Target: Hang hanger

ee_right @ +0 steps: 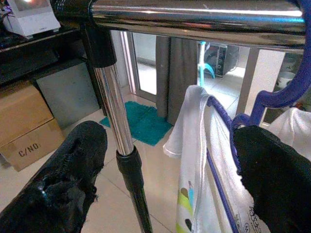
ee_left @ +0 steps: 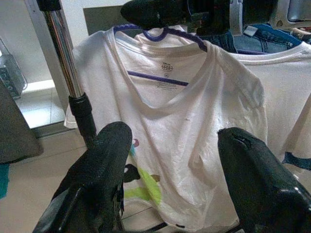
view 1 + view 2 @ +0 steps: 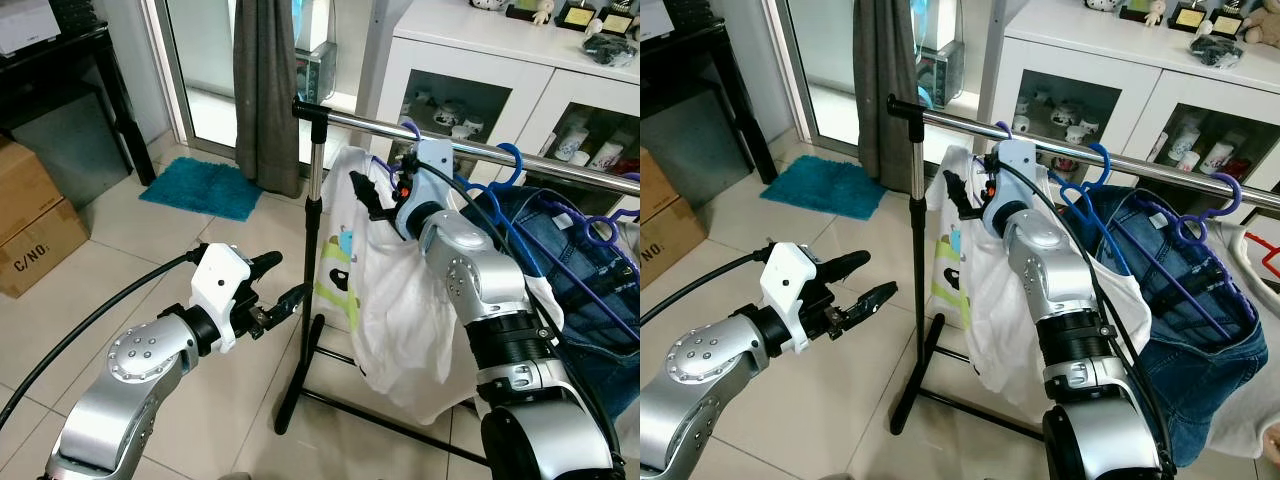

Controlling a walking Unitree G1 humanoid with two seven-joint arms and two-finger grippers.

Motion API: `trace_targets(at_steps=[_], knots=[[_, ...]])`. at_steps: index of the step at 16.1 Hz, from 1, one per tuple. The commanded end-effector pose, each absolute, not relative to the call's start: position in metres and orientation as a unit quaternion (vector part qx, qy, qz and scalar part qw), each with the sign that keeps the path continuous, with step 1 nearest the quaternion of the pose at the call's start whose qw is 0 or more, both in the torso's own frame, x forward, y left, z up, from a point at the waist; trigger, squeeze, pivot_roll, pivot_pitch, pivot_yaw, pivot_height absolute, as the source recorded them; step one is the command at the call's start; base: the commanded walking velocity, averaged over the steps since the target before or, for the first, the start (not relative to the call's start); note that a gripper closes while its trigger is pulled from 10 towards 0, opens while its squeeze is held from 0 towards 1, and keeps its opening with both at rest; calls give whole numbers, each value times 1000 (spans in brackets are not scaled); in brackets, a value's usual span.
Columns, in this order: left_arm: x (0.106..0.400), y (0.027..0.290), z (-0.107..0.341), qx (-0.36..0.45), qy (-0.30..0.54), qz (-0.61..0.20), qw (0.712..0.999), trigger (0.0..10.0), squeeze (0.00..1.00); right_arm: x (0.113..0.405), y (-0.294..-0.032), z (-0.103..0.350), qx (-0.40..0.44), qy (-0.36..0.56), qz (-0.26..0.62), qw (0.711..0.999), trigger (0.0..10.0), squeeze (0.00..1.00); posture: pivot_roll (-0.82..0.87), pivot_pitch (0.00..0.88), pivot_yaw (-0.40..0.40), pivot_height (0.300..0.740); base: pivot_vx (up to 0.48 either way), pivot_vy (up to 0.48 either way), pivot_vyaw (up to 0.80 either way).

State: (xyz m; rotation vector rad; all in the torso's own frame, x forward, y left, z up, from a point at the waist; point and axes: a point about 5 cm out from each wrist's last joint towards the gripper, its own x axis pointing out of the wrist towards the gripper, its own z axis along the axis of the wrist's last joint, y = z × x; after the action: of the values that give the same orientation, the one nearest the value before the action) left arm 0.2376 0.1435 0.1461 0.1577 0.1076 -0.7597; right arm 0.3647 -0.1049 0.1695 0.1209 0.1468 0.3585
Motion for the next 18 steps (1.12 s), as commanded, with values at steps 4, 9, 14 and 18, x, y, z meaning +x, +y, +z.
trace_targets(at_steps=[4, 9, 14, 18], knots=[[235, 142, 149, 81, 54, -380, 920, 10000, 51, 385, -119, 170, 66, 115, 145, 981, 9412, 0, 35, 0, -65, 740, 0, 0, 0], [235, 142, 148, 81, 57, -382, 919, 10000, 55, 388, -125, 170, 64, 118, 148, 980, 10000, 0, 29, 4, -62, 740, 0, 0, 0], [236, 141, 148, 82, 57, -387, 916, 10000, 51, 378, -135, 173, 76, 112, 219, 966, 10000, 1000, 22, 4, -52, 740, 0, 0, 0], [240, 141, 149, 85, 52, -385, 918, 10000, 55, 367, -149, 176, 54, 112, 244, 962, 10000, 1000, 17, 4, -47, 740, 0, 0, 0]])
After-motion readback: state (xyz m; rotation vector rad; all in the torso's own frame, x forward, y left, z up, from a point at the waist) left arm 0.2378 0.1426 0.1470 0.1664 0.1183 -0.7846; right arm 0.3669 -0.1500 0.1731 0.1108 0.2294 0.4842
